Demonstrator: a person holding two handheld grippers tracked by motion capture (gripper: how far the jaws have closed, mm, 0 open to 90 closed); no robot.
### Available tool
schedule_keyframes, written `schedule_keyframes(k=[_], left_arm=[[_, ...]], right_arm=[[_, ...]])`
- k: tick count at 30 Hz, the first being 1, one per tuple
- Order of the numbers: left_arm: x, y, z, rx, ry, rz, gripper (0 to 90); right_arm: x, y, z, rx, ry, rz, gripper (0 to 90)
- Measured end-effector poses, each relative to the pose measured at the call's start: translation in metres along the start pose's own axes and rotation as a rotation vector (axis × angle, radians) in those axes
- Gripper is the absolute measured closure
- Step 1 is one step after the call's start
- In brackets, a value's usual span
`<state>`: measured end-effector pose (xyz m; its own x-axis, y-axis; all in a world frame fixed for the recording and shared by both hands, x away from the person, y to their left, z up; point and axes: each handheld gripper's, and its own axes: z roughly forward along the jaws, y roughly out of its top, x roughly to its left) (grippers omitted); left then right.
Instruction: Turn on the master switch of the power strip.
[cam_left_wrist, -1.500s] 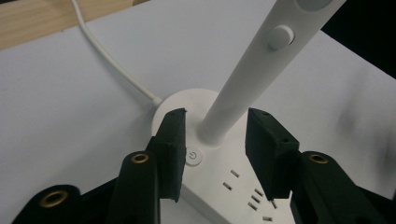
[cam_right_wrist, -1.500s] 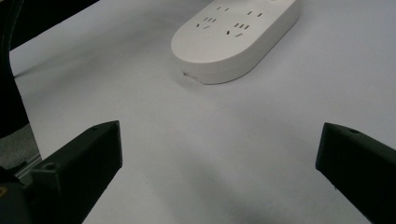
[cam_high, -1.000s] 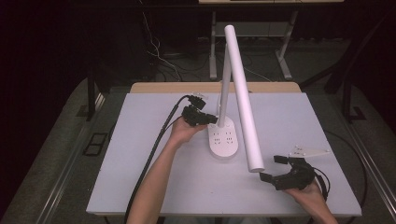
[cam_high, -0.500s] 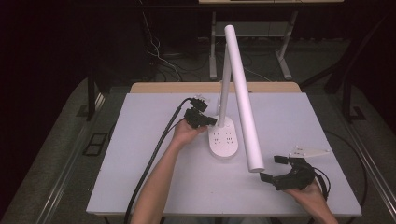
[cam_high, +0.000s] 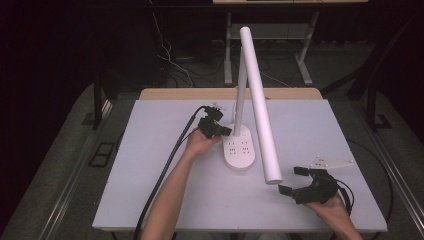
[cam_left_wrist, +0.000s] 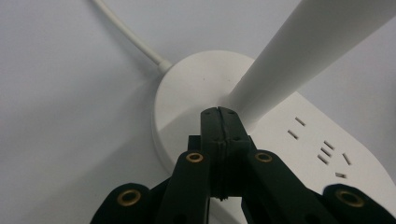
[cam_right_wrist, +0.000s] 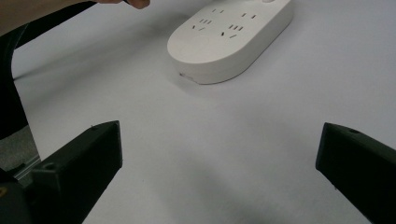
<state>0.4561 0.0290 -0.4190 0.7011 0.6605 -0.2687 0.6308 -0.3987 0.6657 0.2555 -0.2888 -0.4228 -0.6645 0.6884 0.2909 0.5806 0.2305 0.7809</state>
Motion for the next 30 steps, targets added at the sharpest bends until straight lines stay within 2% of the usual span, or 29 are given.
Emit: schedule_keyframes(k=[1, 3, 4, 5, 6, 9, 12, 17, 22, 25, 26, 30], left_arm=[[0.000, 0.000, 0.000, 0.002, 0.000, -0.002, 90.0], [-0.001, 0.000, 0.000, 0.019, 0.011, 0.030, 90.0], [-0.003, 0.000, 0.001, 0.014, 0.020, 0.029, 90.0], [-0.002, 0.001, -0.001, 0.038, 0.024, 0.065, 90.0], [-0.002, 0.001, -0.001, 0.045, 0.029, 0.075, 90.0], [-0.003, 0.001, 0.000, 0.055, 0.039, 0.091, 90.0], [-0.008, 0.003, 0.000, 0.068, 0.068, 0.111, 90.0], [-0.011, 0.003, 0.001, 0.067, 0.088, 0.108, 90.0], [-0.010, 0.003, 0.002, 0.062, 0.092, 0.093, 90.0], [-0.014, 0.002, 0.004, 0.060, 0.121, 0.110, 90.0], [-0.015, 0.002, 0.004, 0.055, 0.132, 0.126, 90.0], [-0.012, -0.002, 0.003, 0.018, 0.116, 0.089, 90.0]], right_arm=[[0.000, 0.000, 0.000, 0.000, 0.000, -0.002, 0.1], [0.000, 0.000, 0.000, -0.001, -0.001, -0.007, 0.1], [0.000, 0.000, -0.001, 0.000, -0.001, -0.006, 0.1], [0.000, 0.000, -0.001, 0.000, -0.001, -0.006, 0.1], [0.000, 0.000, -0.001, 0.000, -0.002, 0.000, 0.1], [0.001, 0.000, -0.001, 0.000, -0.003, -0.004, 0.1], [0.001, 0.001, -0.002, -0.006, -0.005, -0.009, 0.1], [0.002, 0.001, -0.001, -0.005, -0.004, -0.012, 0.1], [0.002, 0.001, -0.002, -0.006, -0.003, -0.013, 0.1], [0.001, 0.001, -0.002, -0.004, -0.005, -0.007, 0.1], [0.001, 0.001, -0.002, -0.005, -0.005, -0.006, 0.1], [0.001, 0.001, -0.003, -0.006, -0.005, -0.007, 0.1]])
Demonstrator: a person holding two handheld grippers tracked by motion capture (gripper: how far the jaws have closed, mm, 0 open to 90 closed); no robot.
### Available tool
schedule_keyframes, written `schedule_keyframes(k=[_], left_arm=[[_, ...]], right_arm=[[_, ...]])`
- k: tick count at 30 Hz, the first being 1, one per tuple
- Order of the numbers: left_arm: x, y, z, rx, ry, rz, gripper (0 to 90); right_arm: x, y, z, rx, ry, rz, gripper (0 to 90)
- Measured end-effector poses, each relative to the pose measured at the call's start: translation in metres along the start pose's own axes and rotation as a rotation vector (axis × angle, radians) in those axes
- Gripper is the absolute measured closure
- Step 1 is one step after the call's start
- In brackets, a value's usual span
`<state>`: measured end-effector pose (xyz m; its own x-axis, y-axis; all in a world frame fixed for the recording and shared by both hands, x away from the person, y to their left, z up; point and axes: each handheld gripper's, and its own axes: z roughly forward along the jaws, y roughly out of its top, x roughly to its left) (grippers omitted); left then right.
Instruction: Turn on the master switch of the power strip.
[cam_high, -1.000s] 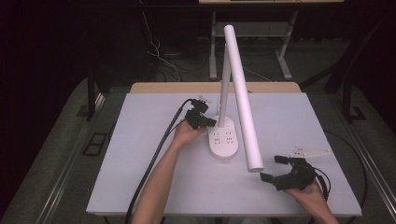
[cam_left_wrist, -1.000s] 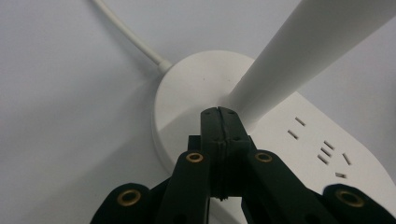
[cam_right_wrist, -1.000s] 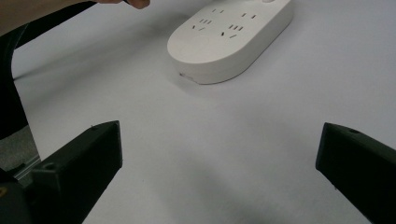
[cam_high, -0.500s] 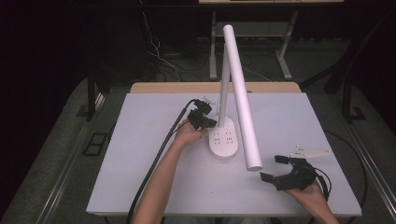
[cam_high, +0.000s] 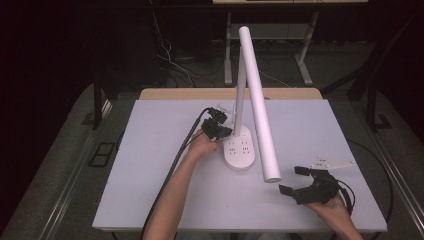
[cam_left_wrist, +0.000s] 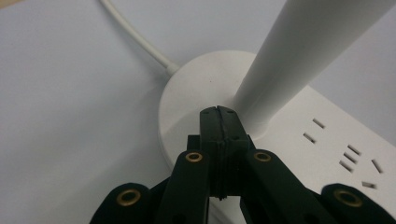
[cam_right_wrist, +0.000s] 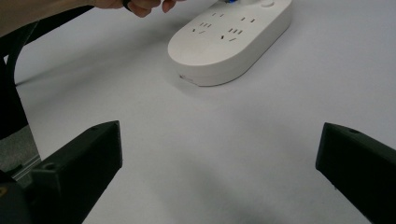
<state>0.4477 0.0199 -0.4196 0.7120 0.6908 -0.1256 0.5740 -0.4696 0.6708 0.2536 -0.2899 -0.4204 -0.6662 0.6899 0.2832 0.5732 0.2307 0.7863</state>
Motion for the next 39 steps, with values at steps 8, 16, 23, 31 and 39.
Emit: schedule_keyframes(k=[8, 16, 23, 31, 39], left_arm=[[0.006, -0.001, 0.001, -0.027, -0.030, -0.051, 90.0], [0.016, -0.007, 0.000, -0.106, -0.042, -0.159, 89.9], [0.028, -0.016, -0.013, -0.144, -0.051, -0.170, 89.8], [0.039, -0.024, -0.033, -0.150, -0.050, -0.136, 89.6], [0.037, -0.026, -0.050, -0.172, -0.044, -0.111, 89.4]], right_arm=[[-0.001, -0.001, 0.001, 0.000, 0.000, 0.000, 0.1], [-0.004, -0.001, -0.001, -0.007, 0.002, 0.011, 0.1], [-0.005, -0.001, -0.001, -0.009, 0.001, 0.013, 0.1], [-0.006, -0.001, -0.001, -0.009, 0.000, 0.015, 0.1], [-0.006, -0.001, -0.001, -0.010, 0.001, 0.015, 0.1]])
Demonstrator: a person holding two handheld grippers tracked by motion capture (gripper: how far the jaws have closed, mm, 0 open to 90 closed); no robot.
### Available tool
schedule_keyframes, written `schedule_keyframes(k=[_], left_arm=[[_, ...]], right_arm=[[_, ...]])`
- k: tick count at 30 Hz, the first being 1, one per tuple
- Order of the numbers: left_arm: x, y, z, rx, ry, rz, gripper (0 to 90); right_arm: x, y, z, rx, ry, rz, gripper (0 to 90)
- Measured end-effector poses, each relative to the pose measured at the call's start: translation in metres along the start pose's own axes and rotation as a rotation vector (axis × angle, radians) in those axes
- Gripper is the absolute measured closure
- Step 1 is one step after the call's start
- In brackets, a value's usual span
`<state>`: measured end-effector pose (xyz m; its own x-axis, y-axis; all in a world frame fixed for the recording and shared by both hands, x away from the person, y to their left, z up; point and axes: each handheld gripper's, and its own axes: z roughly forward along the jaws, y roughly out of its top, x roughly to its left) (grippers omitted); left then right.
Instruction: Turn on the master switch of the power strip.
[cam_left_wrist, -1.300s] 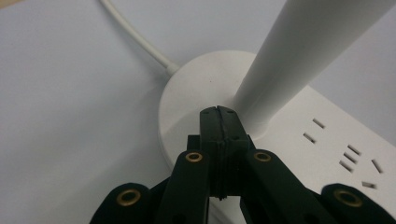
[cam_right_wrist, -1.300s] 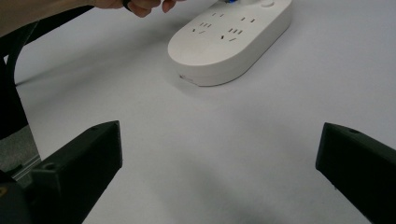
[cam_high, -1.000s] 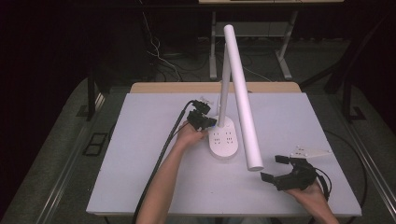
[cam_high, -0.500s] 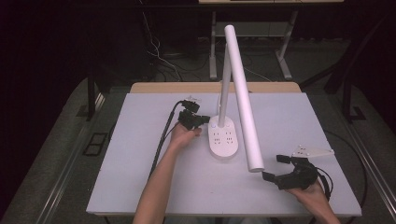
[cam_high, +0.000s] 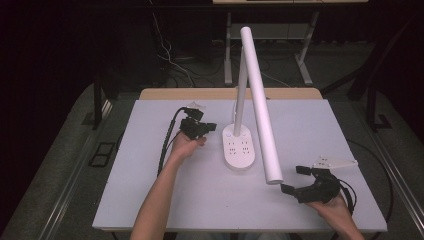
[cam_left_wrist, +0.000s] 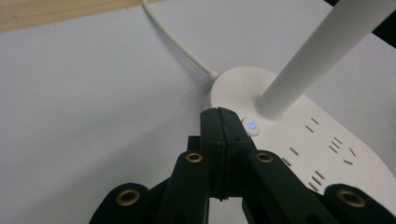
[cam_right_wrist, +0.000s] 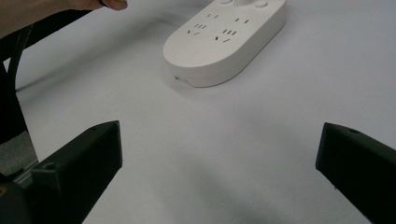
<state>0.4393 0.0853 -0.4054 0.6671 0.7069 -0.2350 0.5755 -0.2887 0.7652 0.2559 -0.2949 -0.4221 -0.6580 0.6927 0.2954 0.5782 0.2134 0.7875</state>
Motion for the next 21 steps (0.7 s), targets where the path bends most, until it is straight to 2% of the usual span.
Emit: schedule_keyframes(k=[1, 5, 11, 15, 21], left_arm=[[0.001, 0.001, -0.004, 0.001, -0.001, 0.015, 89.3], [0.000, 0.002, -0.017, -0.018, -0.018, 0.027, 81.6], [0.000, 0.001, -0.038, -0.040, -0.057, 0.005, 57.1], [-0.001, -0.002, -0.050, -0.045, -0.094, 0.011, 38.8], [-0.005, -0.009, -0.069, -0.053, -0.094, 0.008, 16.1]], right_arm=[[0.000, 0.000, 0.000, -0.001, -0.001, -0.001, 0.1], [0.000, 0.000, 0.000, -0.001, -0.001, 0.001, 0.1], [0.000, 0.000, 0.000, -0.004, 0.000, 0.003, 0.1], [0.000, 0.000, 0.000, -0.006, 0.002, 0.003, 0.1], [0.000, 0.000, -0.001, -0.008, 0.004, 0.002, 0.1]])
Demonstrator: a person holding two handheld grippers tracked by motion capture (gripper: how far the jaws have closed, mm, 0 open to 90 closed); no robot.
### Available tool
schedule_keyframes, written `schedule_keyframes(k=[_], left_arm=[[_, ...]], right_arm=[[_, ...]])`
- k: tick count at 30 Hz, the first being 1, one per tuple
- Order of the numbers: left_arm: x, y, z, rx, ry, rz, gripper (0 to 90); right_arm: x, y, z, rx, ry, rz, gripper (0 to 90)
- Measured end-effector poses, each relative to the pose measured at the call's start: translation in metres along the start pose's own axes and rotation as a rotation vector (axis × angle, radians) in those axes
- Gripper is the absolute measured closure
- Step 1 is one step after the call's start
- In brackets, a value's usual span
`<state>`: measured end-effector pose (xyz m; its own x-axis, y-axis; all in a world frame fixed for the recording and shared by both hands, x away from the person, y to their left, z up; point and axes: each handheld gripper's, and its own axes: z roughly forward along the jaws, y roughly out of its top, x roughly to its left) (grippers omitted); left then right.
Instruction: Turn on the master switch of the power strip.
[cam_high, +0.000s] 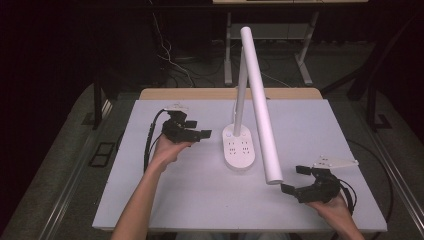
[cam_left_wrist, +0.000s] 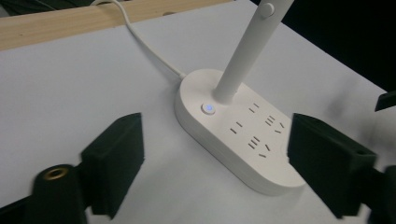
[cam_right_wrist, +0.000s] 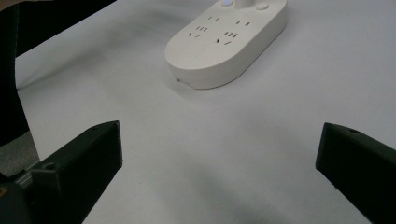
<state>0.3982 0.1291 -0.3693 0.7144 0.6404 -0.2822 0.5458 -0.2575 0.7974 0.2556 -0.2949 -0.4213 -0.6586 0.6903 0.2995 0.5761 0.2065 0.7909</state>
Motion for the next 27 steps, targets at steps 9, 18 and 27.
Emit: schedule_keyframes(k=[9, 18, 27], left_arm=[[-0.008, -0.017, -0.026, -0.011, -0.003, -0.018, 0.0], [-0.017, -0.039, -0.043, -0.052, -0.004, -0.017, 0.0], [-0.030, -0.056, -0.053, -0.058, -0.010, 0.003, 0.0]], right_arm=[[0.000, 0.000, 0.000, -0.004, 0.003, -0.004, 0.1], [0.001, 0.001, 0.000, -0.002, 0.002, -0.007, 0.1], [0.002, 0.001, 0.001, 0.005, 0.004, -0.010, 0.1]])
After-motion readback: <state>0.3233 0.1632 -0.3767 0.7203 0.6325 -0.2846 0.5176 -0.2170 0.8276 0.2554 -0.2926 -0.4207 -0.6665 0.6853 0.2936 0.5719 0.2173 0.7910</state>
